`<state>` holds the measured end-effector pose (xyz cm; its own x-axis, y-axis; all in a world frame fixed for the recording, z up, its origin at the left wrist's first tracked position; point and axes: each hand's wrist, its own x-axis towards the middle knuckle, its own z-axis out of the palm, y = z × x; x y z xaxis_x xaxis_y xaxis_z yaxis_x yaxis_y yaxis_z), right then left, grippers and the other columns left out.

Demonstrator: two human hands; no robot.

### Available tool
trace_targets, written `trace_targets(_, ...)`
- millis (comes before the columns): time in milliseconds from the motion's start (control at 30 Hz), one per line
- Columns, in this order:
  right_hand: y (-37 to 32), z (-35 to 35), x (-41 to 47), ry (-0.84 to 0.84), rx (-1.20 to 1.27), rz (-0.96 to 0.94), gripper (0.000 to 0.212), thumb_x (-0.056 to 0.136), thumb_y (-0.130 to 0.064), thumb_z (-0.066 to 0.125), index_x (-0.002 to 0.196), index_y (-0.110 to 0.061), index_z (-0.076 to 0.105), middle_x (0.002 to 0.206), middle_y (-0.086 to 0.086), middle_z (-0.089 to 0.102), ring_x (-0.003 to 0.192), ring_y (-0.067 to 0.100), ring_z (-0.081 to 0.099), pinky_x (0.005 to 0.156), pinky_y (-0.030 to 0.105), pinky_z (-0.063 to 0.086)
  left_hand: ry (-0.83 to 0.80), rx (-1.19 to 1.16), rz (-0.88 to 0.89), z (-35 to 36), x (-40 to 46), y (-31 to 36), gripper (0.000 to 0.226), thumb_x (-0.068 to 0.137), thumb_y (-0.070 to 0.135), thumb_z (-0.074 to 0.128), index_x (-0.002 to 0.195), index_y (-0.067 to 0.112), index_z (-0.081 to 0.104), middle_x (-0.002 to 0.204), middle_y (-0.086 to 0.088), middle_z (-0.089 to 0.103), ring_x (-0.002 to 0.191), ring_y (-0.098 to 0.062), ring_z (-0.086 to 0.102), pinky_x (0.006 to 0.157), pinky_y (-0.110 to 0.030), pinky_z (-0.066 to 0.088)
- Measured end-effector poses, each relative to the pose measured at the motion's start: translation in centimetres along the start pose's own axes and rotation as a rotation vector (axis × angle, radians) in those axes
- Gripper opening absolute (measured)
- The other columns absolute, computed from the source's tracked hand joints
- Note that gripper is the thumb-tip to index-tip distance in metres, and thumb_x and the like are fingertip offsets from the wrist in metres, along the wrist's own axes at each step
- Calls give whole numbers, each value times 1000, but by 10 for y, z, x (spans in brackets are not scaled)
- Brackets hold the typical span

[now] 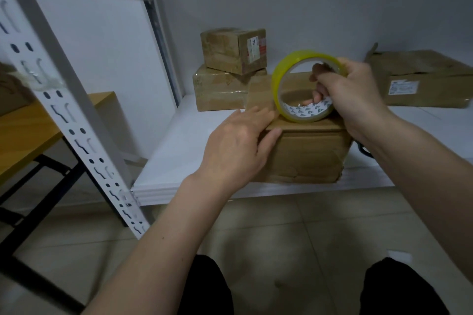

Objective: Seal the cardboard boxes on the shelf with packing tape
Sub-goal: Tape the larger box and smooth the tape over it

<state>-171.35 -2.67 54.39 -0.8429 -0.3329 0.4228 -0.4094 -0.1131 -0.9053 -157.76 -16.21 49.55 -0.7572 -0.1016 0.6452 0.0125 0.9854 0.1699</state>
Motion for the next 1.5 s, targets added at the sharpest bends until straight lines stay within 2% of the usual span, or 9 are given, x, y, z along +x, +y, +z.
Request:
trace_targets(100, -1, -2, -1, 13, 23, 7, 22, 96, -12, 53, 75, -14, 57, 42, -6, 45, 47, 12, 51, 69, 38, 57, -34, 224, -33, -6, -4, -1, 54, 92, 47, 37, 108, 8, 69, 110, -8, 72, 105, -29, 66, 106, -38, 38)
trace_targets(300, -1, -5, -3, 11, 45, 7, 19, 93, -11, 57, 74, -13, 56, 41, -8, 44, 48, 14, 52, 75, 46, 59, -117, 225, -111, -1, 2, 24, 73, 84, 63, 35, 113, 4, 68, 118, -14, 69, 126, -31, 55, 107, -35, 37)
trace_targets(500, -2, 1, -8, 51, -208, -109, 11, 85, -16, 68, 91, -9, 63, 79, 4, 63, 67, 10, 59, 60, 14, 46, -104, 138, -92, -1, 2, 34, 58, 82, 57, 49, 118, 16, 68, 117, -1, 69, 111, -22, 59, 92, -27, 39)
trace_targets(667, 3, 1, -5, 26, -252, -38, 16, 92, -14, 53, 79, -20, 59, 53, -2, 64, 71, 19, 67, 80, 33, 52, -179, 236, -49, -6, -1, 30, 61, 79, 46, 58, 125, 8, 63, 125, -9, 66, 118, -27, 59, 97, -27, 36)
trace_targets(900, 0, -4, -5, 39, -256, -50, 13, 92, -13, 52, 84, -15, 63, 59, 0, 66, 66, 11, 62, 77, 30, 48, -190, 258, -110, -6, 6, 39, 64, 82, 58, 57, 125, 10, 59, 128, -7, 60, 126, -25, 49, 113, -33, 27)
trace_targets(1133, 4, 0, -6, 66, -327, -97, 18, 86, -16, 63, 91, 1, 65, 88, 21, 66, 80, 30, 61, 69, 34, 48, -183, 217, -101, -3, 3, 36, 57, 81, 53, 63, 127, 20, 59, 124, 0, 61, 115, -20, 53, 89, -23, 33)
trace_targets(1300, 2, -6, -5, 18, -384, -57, 16, 91, -15, 55, 95, -3, 64, 97, 20, 67, 92, 31, 63, 78, 39, 50, -222, 193, -94, -6, 4, 38, 67, 84, 53, 62, 140, 20, 48, 140, 0, 53, 129, -19, 47, 101, -23, 32)
trace_targets(1400, -4, -6, -9, 16, -378, -69, 16, 86, -16, 61, 94, -3, 66, 96, 17, 69, 92, 30, 64, 82, 43, 51, -189, 222, -148, -12, -10, 34, 78, 88, 50, 60, 152, 14, 33, 159, -4, 33, 148, -17, 26, 118, -23, 12)
trace_targets(1500, -4, -3, -13, -19, -472, -98, 17, 80, -19, 69, 90, -6, 68, 93, 10, 70, 89, 25, 64, 80, 37, 52, -172, 291, -161, -9, -2, 39, 66, 89, 51, 54, 141, 11, 46, 146, -5, 49, 140, -19, 36, 120, -32, 5)
